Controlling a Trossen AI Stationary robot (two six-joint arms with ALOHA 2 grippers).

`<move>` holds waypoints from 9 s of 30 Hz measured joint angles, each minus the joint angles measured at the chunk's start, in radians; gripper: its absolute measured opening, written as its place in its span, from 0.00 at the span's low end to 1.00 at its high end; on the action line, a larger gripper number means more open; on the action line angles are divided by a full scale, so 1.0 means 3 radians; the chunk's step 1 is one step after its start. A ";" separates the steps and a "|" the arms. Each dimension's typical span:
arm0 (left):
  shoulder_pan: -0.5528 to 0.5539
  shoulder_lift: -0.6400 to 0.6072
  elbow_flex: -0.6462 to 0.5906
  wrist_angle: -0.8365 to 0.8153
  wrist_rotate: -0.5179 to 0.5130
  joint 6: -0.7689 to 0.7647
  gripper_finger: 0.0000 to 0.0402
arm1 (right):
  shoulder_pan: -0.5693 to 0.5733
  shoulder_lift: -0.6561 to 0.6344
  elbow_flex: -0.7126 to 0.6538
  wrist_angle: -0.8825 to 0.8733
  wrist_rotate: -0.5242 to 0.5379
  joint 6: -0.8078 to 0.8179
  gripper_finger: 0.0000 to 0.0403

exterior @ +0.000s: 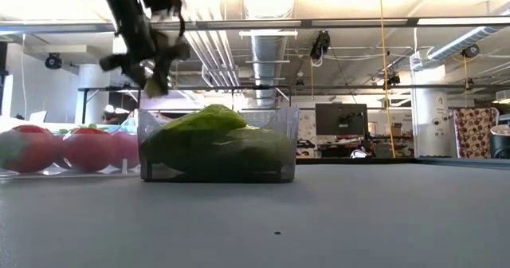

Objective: Sort produce into baskets
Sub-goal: Put the lemon into the white bin

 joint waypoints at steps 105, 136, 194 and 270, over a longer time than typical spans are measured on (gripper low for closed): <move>-0.3826 0.0116 -0.0054 0.0288 0.0224 0.0501 0.63 | 0.0468 0.1360 -0.1889 0.2484 -0.3062 0.2187 0.48; -0.4643 0.1405 -0.0099 0.1716 -0.0244 -0.1024 0.63 | -0.0252 0.3083 0.1192 0.2161 -0.0605 -0.2040 0.61; -0.3609 0.2358 0.2117 -0.1414 -0.0818 -0.1507 0.28 | 0.0580 0.0910 -0.0098 0.0252 0.0641 0.0934 0.81; -0.3862 0.0089 0.0233 -0.0495 0.1231 -0.0977 0.72 | -0.2220 0.0275 -0.0621 0.2150 0.0731 -0.0680 0.87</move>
